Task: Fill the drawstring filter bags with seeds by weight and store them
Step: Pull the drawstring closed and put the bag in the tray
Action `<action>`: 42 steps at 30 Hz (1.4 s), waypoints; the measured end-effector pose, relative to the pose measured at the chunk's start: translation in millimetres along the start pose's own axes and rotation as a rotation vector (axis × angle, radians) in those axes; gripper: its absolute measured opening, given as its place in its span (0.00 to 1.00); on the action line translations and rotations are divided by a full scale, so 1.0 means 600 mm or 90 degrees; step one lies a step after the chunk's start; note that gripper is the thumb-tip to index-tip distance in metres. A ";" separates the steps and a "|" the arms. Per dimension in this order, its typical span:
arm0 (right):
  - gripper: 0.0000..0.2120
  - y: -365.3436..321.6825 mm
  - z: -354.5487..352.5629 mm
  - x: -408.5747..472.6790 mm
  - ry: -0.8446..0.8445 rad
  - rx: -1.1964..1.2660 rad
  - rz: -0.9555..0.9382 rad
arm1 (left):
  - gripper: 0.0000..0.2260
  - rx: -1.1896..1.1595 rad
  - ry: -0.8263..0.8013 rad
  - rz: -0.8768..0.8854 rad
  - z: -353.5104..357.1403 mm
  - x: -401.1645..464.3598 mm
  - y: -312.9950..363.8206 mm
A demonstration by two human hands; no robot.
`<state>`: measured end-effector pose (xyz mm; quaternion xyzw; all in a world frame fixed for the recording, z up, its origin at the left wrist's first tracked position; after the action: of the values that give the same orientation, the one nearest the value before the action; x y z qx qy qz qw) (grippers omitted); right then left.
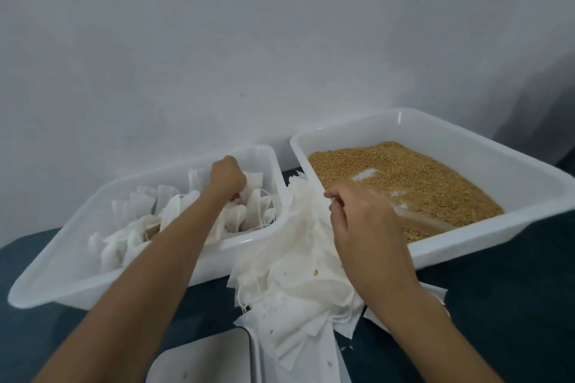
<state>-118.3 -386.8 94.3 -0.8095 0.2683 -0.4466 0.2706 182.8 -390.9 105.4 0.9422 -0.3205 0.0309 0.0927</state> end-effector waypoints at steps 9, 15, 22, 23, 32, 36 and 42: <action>0.12 0.001 0.000 0.002 -0.002 0.003 0.011 | 0.13 0.162 -0.153 -0.009 -0.036 -0.001 0.020; 0.10 0.003 -0.002 0.007 0.022 0.046 0.017 | 0.05 0.051 -0.091 0.036 -0.019 -0.029 0.022; 0.08 0.007 -0.020 0.017 0.077 0.261 0.098 | 0.18 -0.069 0.042 0.065 -0.062 -0.109 0.014; 0.08 0.008 -0.022 0.018 0.079 0.278 0.108 | 0.17 -0.079 0.103 0.096 -0.066 -0.137 0.011; 0.08 0.005 -0.029 0.015 0.076 0.314 0.117 | 0.21 -0.013 0.080 0.511 -0.055 -0.389 0.004; 0.07 0.002 -0.031 0.014 0.069 0.322 0.108 | 0.11 0.036 0.110 0.503 -0.022 -0.407 0.007; 0.08 -0.013 -0.029 0.006 0.080 0.213 0.011 | 0.08 -0.267 0.204 0.346 -0.038 -0.428 -0.050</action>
<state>-130.1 -386.9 109.4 -0.7213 0.2137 -0.5326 0.3878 -2.6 -209.6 93.2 0.7668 -0.5395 0.1349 0.3205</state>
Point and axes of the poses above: each hand's wrist, its own x-axis towards the middle knuckle, its own z-axis out of the palm, y = z × x, the point moved 1 cm from there along x, towards the middle knuckle, and after that the axes turned 14 degrees about x, right-handed, at the moved point
